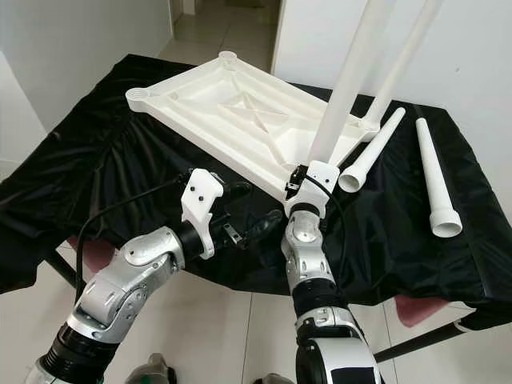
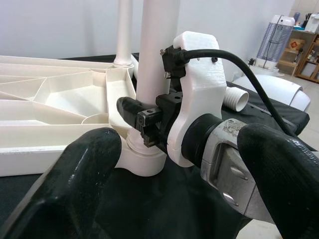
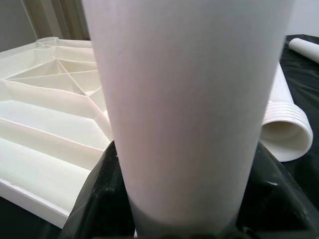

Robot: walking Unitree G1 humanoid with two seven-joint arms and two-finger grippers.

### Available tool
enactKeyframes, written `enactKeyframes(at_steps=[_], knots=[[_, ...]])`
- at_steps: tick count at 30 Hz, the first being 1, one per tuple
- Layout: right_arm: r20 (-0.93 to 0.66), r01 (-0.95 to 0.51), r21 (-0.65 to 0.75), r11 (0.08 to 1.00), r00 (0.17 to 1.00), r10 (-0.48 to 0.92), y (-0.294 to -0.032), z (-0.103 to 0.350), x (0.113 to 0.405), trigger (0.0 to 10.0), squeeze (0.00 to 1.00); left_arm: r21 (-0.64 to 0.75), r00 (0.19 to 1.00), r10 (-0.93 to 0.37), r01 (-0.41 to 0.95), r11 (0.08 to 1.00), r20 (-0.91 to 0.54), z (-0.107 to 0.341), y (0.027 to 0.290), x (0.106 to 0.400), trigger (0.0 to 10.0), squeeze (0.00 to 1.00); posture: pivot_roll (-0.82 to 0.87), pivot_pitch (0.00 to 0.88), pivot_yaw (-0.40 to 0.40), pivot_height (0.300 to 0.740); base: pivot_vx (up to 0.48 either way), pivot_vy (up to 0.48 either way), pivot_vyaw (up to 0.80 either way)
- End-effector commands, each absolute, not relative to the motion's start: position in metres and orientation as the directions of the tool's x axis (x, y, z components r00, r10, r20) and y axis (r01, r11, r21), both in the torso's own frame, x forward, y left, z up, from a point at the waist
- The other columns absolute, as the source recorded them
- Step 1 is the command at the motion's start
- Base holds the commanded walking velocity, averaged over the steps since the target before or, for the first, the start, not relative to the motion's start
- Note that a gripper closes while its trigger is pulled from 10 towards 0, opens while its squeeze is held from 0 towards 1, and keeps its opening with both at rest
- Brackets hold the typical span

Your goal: Building children table

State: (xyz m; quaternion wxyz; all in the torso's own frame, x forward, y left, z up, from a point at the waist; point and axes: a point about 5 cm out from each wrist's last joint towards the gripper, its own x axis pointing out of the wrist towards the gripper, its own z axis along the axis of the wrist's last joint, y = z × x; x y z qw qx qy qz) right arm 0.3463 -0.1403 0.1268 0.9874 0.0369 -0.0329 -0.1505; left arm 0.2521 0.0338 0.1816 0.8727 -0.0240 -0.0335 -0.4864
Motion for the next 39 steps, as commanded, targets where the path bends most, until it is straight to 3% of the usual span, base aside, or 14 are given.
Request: enactKeyframes(at_steps=[1,6,7,17,18,19,24,27,30,34,39], knots=[[-0.024,0.342,0.033,0.939,0.94,-0.341,-0.15,0.109,0.34,10.0,0.0,-0.008,0.514,-0.854,0.857,0.515,0.078,0.181,0.031,0.249,10.0,0.0,0.11,0.0,-0.079,0.74,0.0,0.0,0.0],[-0.024,0.308,0.03,0.951,0.951,-0.307,-0.147,0.107,0.34,10.0,0.0,-0.008,0.514,-0.854,0.857,0.515,0.078,0.181,0.032,0.249,10.0,0.0,0.11,0.0,-0.08,0.74,0.0,0.0,0.0],[-0.014,0.283,0.036,0.958,0.959,-0.283,-0.146,0.108,0.339,10.0,1.0,-0.009,0.514,-0.854,0.857,0.515,0.078,0.181,0.032,0.249,10.0,0.0,0.11,0.0,-0.078,0.74,0.0,0.0,0.0],[0.022,0.081,0.024,0.996,0.996,-0.082,-0.162,0.111,0.338,10.0,1.0,-0.008,0.513,-0.855,0.858,0.514,0.076,0.181,0.032,0.249,10.0,0.0,0.11,0.0,-0.074,0.74,0.0,0.0,0.0],[0.025,0.043,0.022,0.999,0.999,-0.043,-0.165,0.113,0.339,10.0,0.76,-0.008,0.513,-0.855,0.858,0.514,0.076,0.181,0.032,0.249,10.0,0.0,0.11,0.0,-0.074,0.74,0.0,0.0,0.0],[0.03,0.006,0.016,1.0,1.0,-0.007,-0.167,0.115,0.34,10.0,0.0,-0.008,0.513,-0.855,0.858,0.513,0.076,0.181,0.032,0.249,10.0,0.0,0.11,0.0,-0.074,0.74,0.0,0.0,0.0],[0.043,-0.09,0.006,0.996,0.995,0.09,-0.17,0.12,0.343,10.0,0.0,-0.008,0.512,-0.855,0.858,0.513,0.076,0.181,0.032,0.249,10.0,0.0,0.11,0.0,-0.073,0.74,0.0,0.0,0.0],[0.064,-0.278,-0.034,0.96,0.958,0.279,-0.176,0.132,0.35,10.0,0.0,-0.007,0.513,-0.855,0.858,0.514,0.077,0.181,0.033,0.25,10.0,0.0,0.1,0.0,-0.068,0.74,0.0,0.0,0.0],[0.058,-0.332,-0.043,0.942,0.941,0.334,-0.178,0.135,0.352,10.0,0.0,-0.006,0.513,-0.855,0.858,0.514,0.077,0.182,0.033,0.25,10.0,0.0,0.1,0.0,-0.066,0.74,0.0,0.0,0.0],[0.017,-0.507,-0.073,0.859,0.86,0.51,-0.18,0.138,0.355,10.0,0.0,-0.001,0.516,-0.853,0.856,0.517,0.077,0.183,0.034,0.252,10.0,0.0,0.11,0.0,-0.061,0.74,0.0,0.0,0.0],[-0.006,-0.594,-0.056,0.803,0.804,0.594,-0.18,0.139,0.356,10.0,0.0,0.003,0.521,-0.85,0.852,0.523,0.077,0.183,0.035,0.253,10.0,0.0,0.11,0.0,-0.058,0.74,0.0,0.0,0.0]])
